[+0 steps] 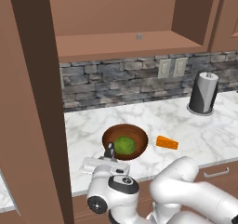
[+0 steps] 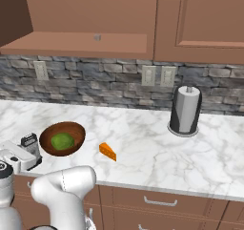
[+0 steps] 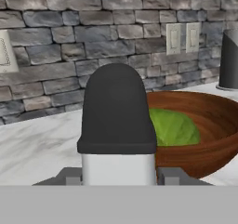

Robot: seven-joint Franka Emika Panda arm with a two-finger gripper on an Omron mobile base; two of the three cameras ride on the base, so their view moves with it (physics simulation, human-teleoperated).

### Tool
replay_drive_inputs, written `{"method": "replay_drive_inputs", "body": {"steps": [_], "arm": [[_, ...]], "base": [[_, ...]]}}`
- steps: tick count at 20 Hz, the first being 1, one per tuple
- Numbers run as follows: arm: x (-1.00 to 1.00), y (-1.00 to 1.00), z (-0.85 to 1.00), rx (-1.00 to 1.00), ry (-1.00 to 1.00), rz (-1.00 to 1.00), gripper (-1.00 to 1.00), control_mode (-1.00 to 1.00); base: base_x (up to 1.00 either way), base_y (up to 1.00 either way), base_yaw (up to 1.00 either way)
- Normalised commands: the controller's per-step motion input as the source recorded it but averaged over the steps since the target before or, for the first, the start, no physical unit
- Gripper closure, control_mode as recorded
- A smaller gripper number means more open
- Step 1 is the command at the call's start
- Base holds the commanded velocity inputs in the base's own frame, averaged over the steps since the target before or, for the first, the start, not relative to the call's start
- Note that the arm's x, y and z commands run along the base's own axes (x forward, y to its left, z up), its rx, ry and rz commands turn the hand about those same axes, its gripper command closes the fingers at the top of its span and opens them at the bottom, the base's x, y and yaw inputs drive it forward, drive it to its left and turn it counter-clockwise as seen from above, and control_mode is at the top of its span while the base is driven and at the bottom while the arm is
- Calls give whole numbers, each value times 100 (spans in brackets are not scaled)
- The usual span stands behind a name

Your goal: Pick the cheese from the fridge and the cheese grater from the cabinet and place them next to the salad bowl.

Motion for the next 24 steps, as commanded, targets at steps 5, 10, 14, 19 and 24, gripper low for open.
{"method": "replay_drive_inputs", "body": {"steps": [5,10,14,19,24], "arm": [[22,7,-18,0,0,-1,100,-100],[12,12,-25,0,0,-2,100,-100],[11,9,-24,0,0,-2,100,-100],[11,14,-21,0,0,-2,-100,-100],[-15,0,11,0,-7,-1,-100,-100]], "base": [[0,0,0],[0,0,0],[0,0,0],[0,0,0],[0,0,0]]}}
